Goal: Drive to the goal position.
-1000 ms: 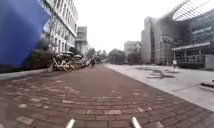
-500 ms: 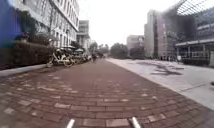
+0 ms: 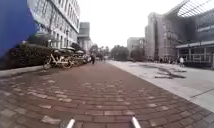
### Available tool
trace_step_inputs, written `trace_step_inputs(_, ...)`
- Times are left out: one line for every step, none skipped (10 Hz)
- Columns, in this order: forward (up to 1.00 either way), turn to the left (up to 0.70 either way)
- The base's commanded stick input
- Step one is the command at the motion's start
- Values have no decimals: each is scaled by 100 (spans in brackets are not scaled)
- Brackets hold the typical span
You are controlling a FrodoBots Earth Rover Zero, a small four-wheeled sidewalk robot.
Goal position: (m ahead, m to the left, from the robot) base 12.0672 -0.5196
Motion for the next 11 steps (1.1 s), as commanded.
trace_step_inputs(70,-14)
trace_step_inputs(70,-12)
trace_step_inputs(70,-8)
trace_step_inputs(70,-4)
trace_step_inputs(70,0)
trace_step_inputs(70,-5)
trace_step_inputs(70,-12)
trace_step_inputs(70,-11)
trace_step_inputs(70,-6)
trace_step_inputs(70,-2)
trace_step_inputs(70,-1)
